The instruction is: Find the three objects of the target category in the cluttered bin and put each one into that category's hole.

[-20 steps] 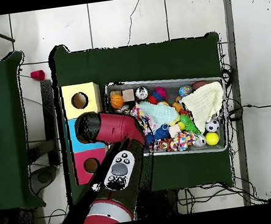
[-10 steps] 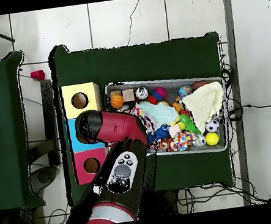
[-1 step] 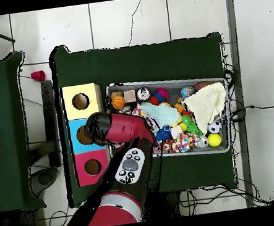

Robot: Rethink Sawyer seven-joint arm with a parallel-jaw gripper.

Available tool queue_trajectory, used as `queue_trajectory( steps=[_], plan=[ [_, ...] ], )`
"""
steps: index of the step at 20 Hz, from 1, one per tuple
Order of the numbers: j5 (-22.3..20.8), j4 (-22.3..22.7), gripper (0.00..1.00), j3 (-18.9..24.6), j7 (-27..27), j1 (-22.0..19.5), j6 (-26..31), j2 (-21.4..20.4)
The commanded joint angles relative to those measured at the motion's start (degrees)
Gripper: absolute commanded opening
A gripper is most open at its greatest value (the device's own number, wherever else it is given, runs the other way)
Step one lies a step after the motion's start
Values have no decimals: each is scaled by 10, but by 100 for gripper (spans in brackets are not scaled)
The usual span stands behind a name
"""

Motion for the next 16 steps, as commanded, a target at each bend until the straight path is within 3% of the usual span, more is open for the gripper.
queue_trajectory(
  steps=[1,15,16],
  plan=[
    [-6,35,100,73,25,-24,-48,40],
    [-1,14,100,104,11,-46,-90,73],
    [-4,14,0,104,10,-48,-99,73]
  ],
)
